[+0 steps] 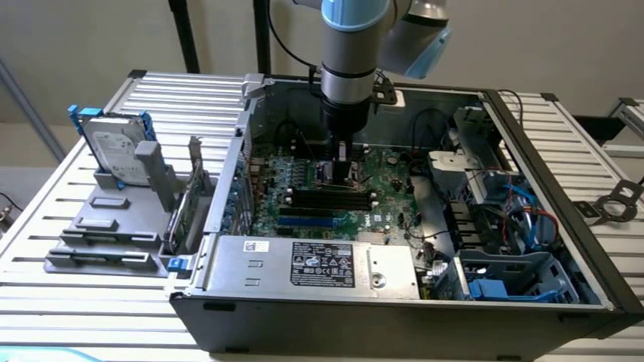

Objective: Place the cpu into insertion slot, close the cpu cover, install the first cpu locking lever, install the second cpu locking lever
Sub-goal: 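Place the cpu into insertion slot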

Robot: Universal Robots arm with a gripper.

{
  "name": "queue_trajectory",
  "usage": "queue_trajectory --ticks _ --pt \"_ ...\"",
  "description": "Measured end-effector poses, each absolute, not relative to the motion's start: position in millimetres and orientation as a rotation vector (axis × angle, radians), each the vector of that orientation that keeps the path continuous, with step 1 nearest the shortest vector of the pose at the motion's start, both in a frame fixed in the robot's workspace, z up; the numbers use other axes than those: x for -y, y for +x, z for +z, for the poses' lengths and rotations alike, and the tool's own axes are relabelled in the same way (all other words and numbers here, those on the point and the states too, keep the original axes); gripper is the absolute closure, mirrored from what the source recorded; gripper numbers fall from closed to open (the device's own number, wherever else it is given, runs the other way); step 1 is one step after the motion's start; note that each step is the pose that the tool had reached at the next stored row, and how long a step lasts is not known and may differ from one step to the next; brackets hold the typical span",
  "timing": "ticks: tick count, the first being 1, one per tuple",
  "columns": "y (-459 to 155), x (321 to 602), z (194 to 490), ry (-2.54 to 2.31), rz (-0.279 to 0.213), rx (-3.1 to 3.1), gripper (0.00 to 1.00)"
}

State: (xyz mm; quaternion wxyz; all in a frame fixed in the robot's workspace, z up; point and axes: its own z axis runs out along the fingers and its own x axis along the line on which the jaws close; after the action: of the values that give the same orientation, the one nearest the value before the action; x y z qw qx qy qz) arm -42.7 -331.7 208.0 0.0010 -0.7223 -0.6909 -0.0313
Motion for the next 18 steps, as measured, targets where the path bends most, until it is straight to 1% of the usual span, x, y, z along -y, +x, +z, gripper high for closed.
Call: queue_trajectory --ticks 10,18 --pt "-42.7 327.9 205.2 -2.269 -0.095 2.170 0.45" --pt "-42.7 326.5 203.1 -2.277 -0.080 2.178 0.45"
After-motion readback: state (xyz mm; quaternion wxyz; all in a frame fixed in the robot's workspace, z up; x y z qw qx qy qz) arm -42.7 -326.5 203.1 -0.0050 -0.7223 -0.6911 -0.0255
